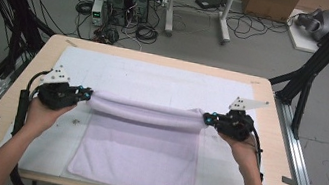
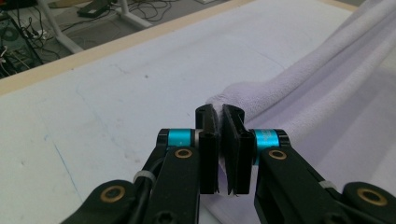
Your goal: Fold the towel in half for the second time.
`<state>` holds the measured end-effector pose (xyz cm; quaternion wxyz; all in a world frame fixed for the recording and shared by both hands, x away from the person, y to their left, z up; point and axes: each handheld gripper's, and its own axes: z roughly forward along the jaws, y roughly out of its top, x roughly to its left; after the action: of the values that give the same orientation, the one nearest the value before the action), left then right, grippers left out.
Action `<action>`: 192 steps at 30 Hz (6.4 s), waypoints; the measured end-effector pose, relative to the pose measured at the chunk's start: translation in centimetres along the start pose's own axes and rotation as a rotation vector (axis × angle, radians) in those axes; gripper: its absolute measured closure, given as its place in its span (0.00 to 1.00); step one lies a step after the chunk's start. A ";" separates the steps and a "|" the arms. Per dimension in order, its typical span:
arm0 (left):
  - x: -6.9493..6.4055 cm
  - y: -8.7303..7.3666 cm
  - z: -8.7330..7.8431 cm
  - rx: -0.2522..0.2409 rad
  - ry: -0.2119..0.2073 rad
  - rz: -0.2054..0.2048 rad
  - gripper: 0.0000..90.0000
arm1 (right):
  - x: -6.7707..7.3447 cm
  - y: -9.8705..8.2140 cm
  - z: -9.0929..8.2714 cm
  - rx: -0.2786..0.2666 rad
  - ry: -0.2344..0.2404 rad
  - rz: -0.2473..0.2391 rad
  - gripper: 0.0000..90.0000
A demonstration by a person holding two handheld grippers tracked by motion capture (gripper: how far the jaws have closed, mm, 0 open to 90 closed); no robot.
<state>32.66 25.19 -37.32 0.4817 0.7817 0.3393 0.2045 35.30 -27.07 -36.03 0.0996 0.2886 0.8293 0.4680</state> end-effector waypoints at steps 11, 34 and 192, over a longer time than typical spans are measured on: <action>-4.2 -6.3 -2.8 0.015 -0.053 0.000 0.92 | 4.3 -5.8 -0.6 0.021 0.046 0.004 0.93; -4.8 -6.9 -0.6 0.119 -0.083 0.001 0.75 | 5.2 -5.8 2.1 0.128 0.032 -0.081 0.87; 2.7 2.6 9.2 0.135 0.118 -0.055 0.74 | -6.0 2.7 6.8 0.096 -0.153 0.079 0.66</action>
<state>41.32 20.68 -39.24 0.4124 0.7894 0.4015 0.2135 44.13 -24.55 -38.11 0.1302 0.3606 0.8287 0.4076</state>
